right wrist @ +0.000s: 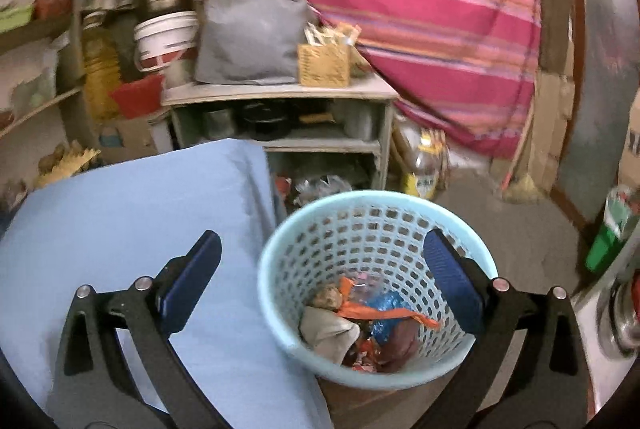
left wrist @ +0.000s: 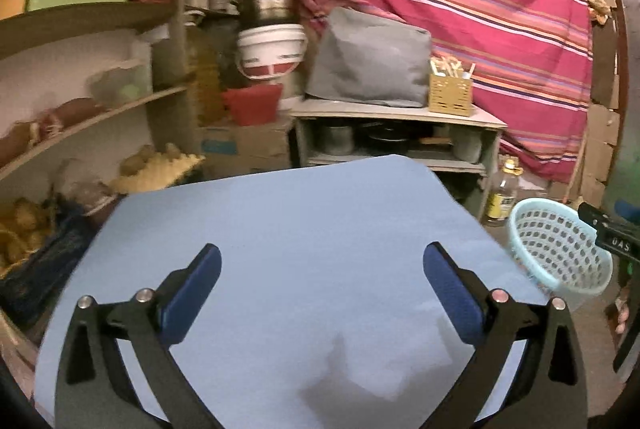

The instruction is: Collect trash

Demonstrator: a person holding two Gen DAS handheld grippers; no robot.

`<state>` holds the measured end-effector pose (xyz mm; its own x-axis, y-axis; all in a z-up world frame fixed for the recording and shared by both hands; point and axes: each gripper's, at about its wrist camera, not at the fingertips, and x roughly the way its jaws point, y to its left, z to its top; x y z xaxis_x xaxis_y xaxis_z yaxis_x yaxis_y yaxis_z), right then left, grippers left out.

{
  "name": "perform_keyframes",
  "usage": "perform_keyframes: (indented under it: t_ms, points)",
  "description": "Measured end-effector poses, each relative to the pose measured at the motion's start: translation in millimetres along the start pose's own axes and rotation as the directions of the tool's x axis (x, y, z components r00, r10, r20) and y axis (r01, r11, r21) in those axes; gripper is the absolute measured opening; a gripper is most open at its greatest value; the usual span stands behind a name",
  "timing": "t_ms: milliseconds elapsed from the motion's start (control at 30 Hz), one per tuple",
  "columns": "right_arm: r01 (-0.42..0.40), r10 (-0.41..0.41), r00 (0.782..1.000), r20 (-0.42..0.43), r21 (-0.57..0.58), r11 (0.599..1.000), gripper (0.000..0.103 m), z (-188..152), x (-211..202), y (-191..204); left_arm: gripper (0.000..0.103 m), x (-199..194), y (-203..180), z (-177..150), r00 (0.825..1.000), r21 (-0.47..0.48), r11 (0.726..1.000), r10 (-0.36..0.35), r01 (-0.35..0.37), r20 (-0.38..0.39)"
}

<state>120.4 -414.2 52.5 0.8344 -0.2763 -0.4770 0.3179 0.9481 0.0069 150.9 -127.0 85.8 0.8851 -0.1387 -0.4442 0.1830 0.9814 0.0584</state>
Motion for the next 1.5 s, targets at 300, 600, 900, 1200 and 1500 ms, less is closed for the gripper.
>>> perform_keyframes:
  t_ms: [300,600,900,1200,1500]
  points:
    - [-0.138,0.139,0.99,0.018,-0.048,0.989,0.099,-25.7,-53.2,60.8,0.099,-43.6,45.6,-26.9,1.0,-0.077,0.997,0.001,-0.001,0.002]
    - [-0.233,0.236,0.972,0.023,-0.08,0.969,0.099,-52.9,-93.4,104.8,0.099,-73.0,76.8,-74.4,0.998,-0.115,0.991,0.061,-0.064,-0.034]
    - [-0.239,0.243,0.969,0.043,-0.09,0.967,0.099,-82.8,-120.0,130.3,0.099,-89.9,89.0,-110.4,0.995,-0.137,0.986,0.095,-0.1,-0.04]
    - [-0.244,0.252,0.965,0.072,-0.097,0.965,0.099,-106.6,-134.9,150.3,0.099,-93.4,87.9,-129.8,0.993,-0.131,0.984,0.112,-0.117,-0.04]
    - [-0.281,0.291,0.953,0.081,-0.116,0.953,0.099,-120.8,-128.8,165.1,0.099,-92.9,91.1,-140.0,0.983,-0.116,0.976,0.181,-0.184,-0.032]
